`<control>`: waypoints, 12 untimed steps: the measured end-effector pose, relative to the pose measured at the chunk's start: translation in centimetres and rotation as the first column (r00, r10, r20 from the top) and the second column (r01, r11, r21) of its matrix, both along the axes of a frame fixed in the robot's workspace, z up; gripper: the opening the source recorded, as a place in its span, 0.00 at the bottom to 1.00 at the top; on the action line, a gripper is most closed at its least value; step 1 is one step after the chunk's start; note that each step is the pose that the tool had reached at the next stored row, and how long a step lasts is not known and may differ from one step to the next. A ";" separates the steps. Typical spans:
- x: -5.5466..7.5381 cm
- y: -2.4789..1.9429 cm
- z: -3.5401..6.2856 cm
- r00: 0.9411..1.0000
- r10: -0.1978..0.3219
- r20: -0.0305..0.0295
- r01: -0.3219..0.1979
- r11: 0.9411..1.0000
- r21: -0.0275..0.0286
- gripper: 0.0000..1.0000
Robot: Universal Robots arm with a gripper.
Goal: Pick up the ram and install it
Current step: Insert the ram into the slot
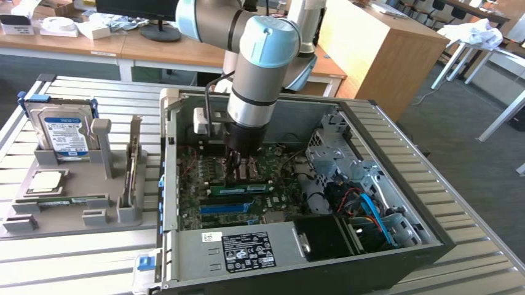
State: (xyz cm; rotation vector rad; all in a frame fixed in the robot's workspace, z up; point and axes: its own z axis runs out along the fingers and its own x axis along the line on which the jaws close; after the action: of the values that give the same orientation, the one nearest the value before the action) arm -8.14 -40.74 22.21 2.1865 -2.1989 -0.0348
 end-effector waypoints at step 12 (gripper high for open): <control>0.0 0.00 -0.03 1.000 0.000 0.000 0.000 1.000 0.000 0.10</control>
State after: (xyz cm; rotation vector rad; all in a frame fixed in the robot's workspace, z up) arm -8.13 -40.74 22.18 2.1866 -2.1990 -0.0348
